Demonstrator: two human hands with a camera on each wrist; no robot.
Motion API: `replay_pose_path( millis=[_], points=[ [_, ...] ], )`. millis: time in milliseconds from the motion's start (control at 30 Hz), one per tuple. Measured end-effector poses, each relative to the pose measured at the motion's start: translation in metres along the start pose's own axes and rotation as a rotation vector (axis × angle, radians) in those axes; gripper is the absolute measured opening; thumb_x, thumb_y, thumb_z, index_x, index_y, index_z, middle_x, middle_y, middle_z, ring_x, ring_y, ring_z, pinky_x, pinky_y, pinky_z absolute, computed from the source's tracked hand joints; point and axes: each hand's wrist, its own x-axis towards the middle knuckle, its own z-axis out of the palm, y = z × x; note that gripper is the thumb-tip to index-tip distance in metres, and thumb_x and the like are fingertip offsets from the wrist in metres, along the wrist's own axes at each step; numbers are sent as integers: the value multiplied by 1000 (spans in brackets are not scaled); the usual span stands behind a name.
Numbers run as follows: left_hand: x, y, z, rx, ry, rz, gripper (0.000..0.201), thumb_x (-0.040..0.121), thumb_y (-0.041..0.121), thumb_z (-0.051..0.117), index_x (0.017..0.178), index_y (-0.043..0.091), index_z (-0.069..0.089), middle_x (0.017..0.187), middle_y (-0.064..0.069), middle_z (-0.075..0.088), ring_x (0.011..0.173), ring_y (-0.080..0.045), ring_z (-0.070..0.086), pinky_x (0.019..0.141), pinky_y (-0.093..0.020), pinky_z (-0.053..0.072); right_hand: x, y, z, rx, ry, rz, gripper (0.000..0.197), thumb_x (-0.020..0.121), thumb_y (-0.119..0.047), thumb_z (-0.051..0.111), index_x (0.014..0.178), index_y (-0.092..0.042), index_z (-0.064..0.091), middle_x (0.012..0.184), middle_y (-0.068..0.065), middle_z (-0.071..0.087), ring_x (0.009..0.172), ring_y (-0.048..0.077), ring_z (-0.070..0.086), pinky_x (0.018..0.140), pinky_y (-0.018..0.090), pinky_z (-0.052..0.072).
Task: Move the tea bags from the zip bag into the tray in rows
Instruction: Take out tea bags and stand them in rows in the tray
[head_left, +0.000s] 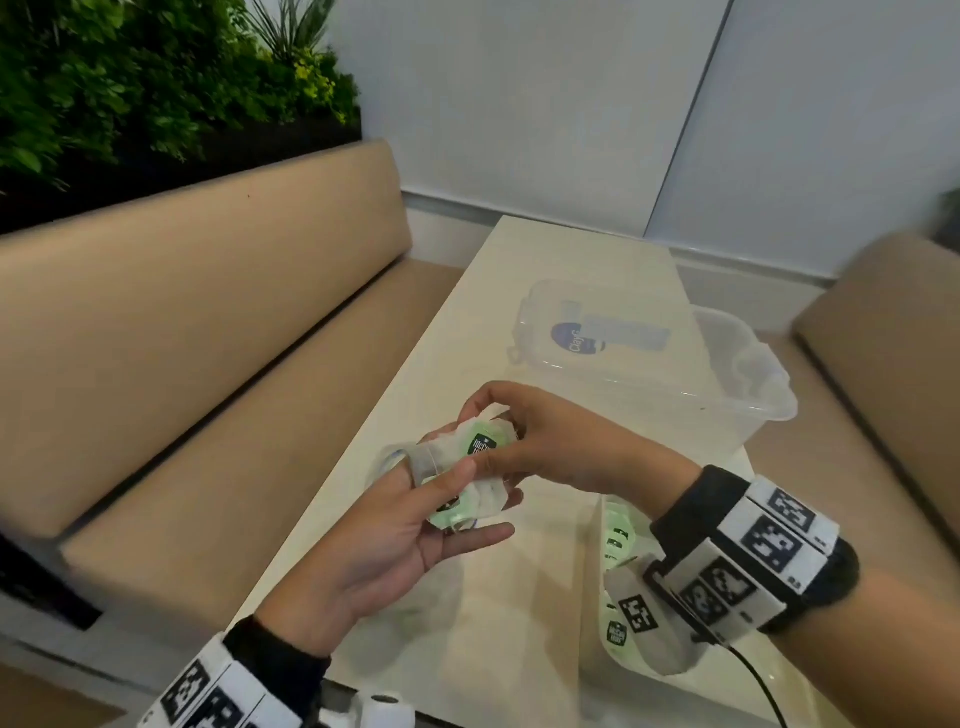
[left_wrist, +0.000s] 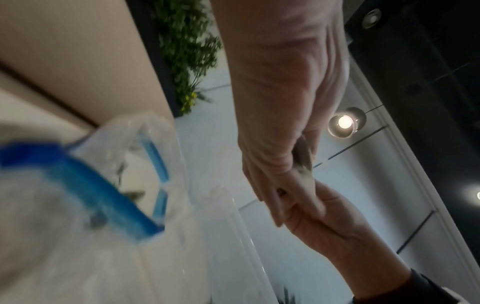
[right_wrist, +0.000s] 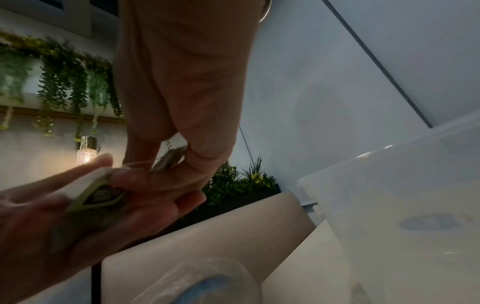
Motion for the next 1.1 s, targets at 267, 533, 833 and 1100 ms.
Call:
replay_pose_path(
  millis=[267,533,833,1100],
  points=[
    [17,-28,30,-86,-12,-142,40,79,21,58,112,-2,61,101,-22,71,89,-43,69,49,-25,58,-42,17,-18,-598,102,-74,39,87,-34,63,123,-23,58,105,4,53,78,7,47,72,15,39],
    [28,-48,44,-107,21,-142,34,88,14,54,117,-3,58,99,-20,72,80,-37,72,50,-26,58,-66,37,-35,-538,297,-48,48,79,-33,73,123,-28,54,97,-7,56,81,7,56,74,13,44],
    [27,-49,49,-40,9,-84,25,93,16,50,114,6,60,102,-16,73,85,-40,70,56,-28,59,-66,41,-33,-588,458,-196,32,76,-27,76,107,-27,68,95,-5,47,78,4,50,66,9,39],
    [24,-50,43,8,-63,-79,39,81,20,57,117,7,59,103,-12,73,88,-37,71,56,-26,58,-64,30,-44,-183,426,-105,9,84,-24,69,82,-15,68,77,-1,68,64,11,60,62,22,52]
  ],
)
